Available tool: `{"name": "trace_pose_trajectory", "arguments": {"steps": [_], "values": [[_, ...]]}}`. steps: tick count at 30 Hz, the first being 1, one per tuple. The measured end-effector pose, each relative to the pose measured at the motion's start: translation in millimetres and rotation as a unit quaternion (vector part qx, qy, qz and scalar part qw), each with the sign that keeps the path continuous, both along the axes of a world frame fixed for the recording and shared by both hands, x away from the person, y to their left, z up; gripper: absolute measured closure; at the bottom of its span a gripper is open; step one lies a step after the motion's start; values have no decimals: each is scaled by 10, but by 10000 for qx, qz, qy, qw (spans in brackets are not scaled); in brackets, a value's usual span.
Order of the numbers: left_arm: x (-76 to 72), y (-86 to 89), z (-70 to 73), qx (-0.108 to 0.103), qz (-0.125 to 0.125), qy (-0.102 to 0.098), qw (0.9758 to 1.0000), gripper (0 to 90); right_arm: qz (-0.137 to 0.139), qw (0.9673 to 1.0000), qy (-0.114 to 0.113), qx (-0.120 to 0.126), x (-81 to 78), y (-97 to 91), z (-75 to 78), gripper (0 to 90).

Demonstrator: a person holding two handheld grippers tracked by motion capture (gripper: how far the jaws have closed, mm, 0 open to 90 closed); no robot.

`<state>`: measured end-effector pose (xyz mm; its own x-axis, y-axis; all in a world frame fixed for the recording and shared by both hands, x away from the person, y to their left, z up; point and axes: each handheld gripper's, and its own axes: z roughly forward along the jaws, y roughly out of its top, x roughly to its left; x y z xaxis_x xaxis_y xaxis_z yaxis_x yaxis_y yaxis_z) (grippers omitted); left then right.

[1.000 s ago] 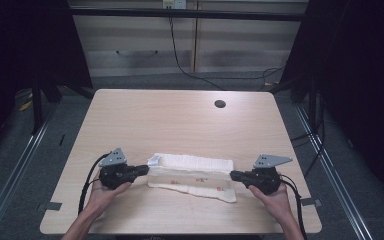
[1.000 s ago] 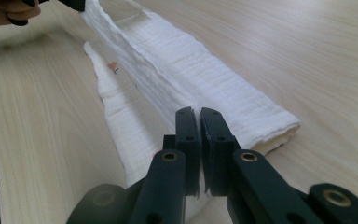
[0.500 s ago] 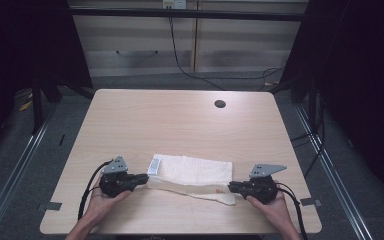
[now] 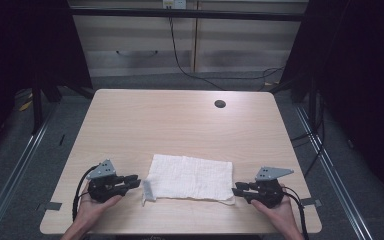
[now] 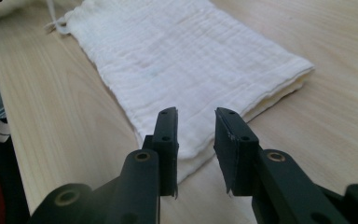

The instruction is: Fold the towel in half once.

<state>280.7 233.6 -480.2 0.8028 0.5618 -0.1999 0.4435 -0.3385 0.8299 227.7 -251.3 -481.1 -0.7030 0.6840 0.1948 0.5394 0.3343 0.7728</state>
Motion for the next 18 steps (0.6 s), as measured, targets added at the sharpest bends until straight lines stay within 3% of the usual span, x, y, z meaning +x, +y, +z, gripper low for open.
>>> {"name": "trace_pose_trajectory", "arguments": {"steps": [6,11,16,18], "values": [[155,-15,56,-42,121,-44,9999,702,-141,9998,-74,100,105,-30,63,648],[331,-198,6,107,34,91,9999,726,-320,9994,-106,93,265,-33,105,648],[489,-444,-66,201,-87,241,9995,742,-302,9995,-76,43,474,18,119,655],[530,-532,-102,336,-156,302,9989,742,-295,9995,-56,15,595,39,110,646]]}}
